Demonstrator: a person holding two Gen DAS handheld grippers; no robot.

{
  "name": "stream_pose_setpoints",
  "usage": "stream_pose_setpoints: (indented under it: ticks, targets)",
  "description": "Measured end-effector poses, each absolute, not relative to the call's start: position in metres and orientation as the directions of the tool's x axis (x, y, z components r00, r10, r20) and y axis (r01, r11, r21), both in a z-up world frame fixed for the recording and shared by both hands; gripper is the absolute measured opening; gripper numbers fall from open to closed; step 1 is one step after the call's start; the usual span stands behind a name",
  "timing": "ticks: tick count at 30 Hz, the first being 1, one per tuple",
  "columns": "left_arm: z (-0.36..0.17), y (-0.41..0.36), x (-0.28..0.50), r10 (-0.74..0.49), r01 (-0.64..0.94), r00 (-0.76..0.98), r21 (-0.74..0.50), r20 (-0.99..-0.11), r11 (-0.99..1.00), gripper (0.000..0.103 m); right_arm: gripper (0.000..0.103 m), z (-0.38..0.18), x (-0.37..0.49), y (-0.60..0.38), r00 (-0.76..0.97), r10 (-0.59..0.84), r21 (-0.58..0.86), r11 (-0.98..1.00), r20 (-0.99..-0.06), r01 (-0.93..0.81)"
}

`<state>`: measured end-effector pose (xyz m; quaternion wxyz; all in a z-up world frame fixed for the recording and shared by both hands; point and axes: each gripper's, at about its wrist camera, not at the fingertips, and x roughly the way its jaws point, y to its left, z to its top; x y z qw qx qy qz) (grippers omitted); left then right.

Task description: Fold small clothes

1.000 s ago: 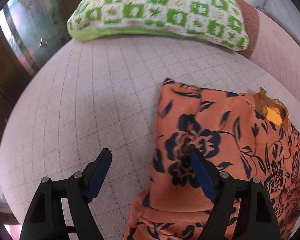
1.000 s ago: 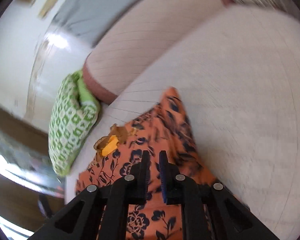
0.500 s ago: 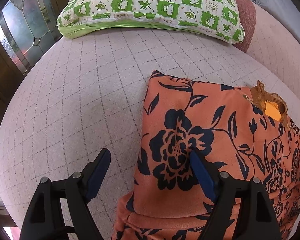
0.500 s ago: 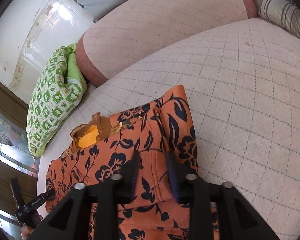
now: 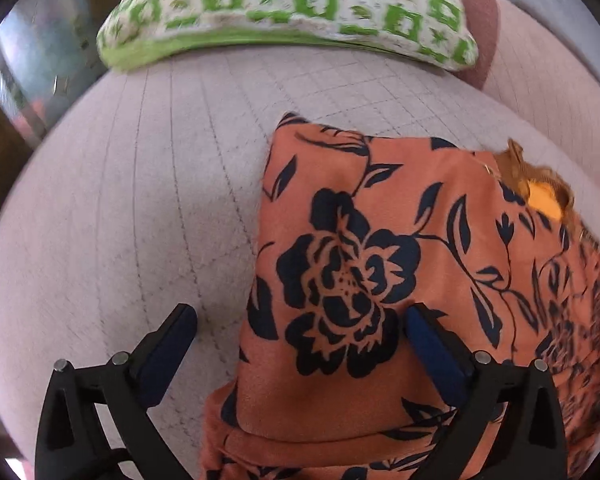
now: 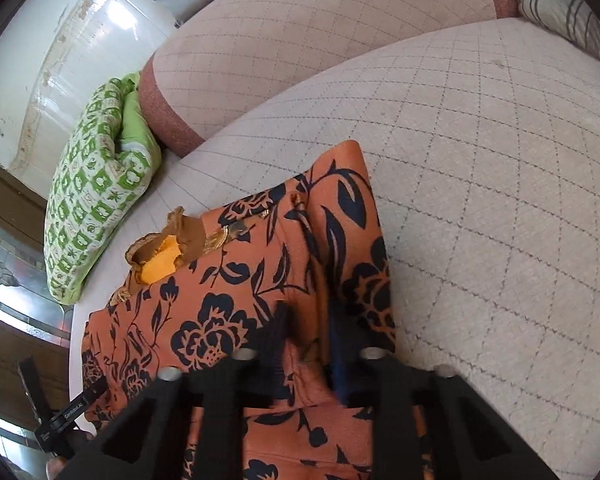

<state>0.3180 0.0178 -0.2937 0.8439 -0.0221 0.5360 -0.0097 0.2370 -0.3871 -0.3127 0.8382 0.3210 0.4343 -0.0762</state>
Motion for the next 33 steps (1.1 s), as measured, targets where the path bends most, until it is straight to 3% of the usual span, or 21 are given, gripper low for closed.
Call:
stream_pose_setpoints:
  ticks: [4,10,12,15,19,24,27,33]
  targets:
    - [-0.295,0.012,0.312,-0.007,-0.009,0.474,-0.013,-0.880,1.000,0.103,0.007,-0.291,0.234,-0.371,0.633,0.103,0.412,0.836,-0.767,0.363]
    - [-0.288,0.017,0.327,-0.026,-0.009,0.362,-0.031,-0.932,0.999,0.103,0.007,-0.256,0.219,-0.346,0.683,0.008,0.304,0.899,-0.730,0.314]
    - [-0.273,0.018,0.322,0.021,-0.040,0.405,0.005,-0.914,0.999,0.103,0.007,-0.252,0.212,-0.348,0.683,-0.017,0.287,0.900,-0.730,0.328]
    - [-0.260,0.009,0.313,0.083,-0.016,0.468,0.085,-0.880,0.996,0.103,0.007,-0.265,0.210,-0.360,0.642,-0.024,0.286,0.882,-0.767,0.375]
    - [-0.288,-0.004,0.315,0.078,0.069,0.400,0.115,-0.913,0.991,0.103,0.007,-0.306,0.223,-0.370,0.511,0.006,0.264,0.861,-0.860,0.434]
    - [-0.279,0.006,0.319,0.056,0.030,0.401,0.074,-0.914,0.997,0.103,0.009,-0.277,0.214,-0.378,0.578,0.016,0.333,0.831,-0.816,0.446]
    - [-0.275,0.007,0.319,0.049,0.027,0.418,0.066,-0.907,0.997,0.103,0.010,-0.251,0.204,-0.374,0.643,-0.112,0.269,0.844,-0.758,0.464]
    - [-0.267,0.002,0.314,0.081,0.035,0.472,0.111,-0.878,0.993,0.103,0.010,-0.241,0.208,-0.362,0.687,-0.071,0.291,0.871,-0.723,0.396]
